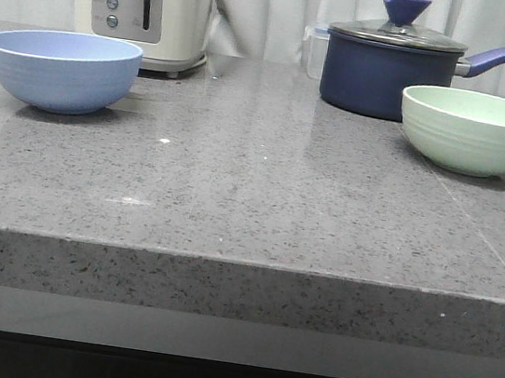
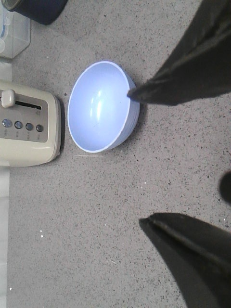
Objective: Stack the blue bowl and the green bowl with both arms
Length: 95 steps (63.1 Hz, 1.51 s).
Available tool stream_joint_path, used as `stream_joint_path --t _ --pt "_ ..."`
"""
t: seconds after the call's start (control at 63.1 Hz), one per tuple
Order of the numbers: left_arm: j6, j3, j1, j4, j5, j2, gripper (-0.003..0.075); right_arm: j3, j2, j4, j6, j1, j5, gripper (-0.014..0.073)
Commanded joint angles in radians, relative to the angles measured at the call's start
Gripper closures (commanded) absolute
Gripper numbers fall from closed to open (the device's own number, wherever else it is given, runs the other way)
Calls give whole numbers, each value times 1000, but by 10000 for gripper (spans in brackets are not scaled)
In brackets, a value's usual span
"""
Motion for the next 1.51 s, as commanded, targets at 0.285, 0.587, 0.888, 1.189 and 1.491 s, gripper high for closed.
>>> stream_joint_path --t 0.285,0.587,0.888,1.189,1.491 --pt "27 -30 -98 -19 -123 53 247 -247 244 20 -8 -4 -2 72" --pt "29 -30 -307 57 -145 53 247 -539 567 172 -77 -149 183 72" --pt "29 -30 -324 57 -147 53 247 -720 828 510 -301 -219 259 72" --pt "29 -30 -324 57 -147 53 247 -774 948 521 -302 -217 241 145" --pt "29 -30 -324 57 -148 53 247 -774 978 521 -303 -217 244 420"
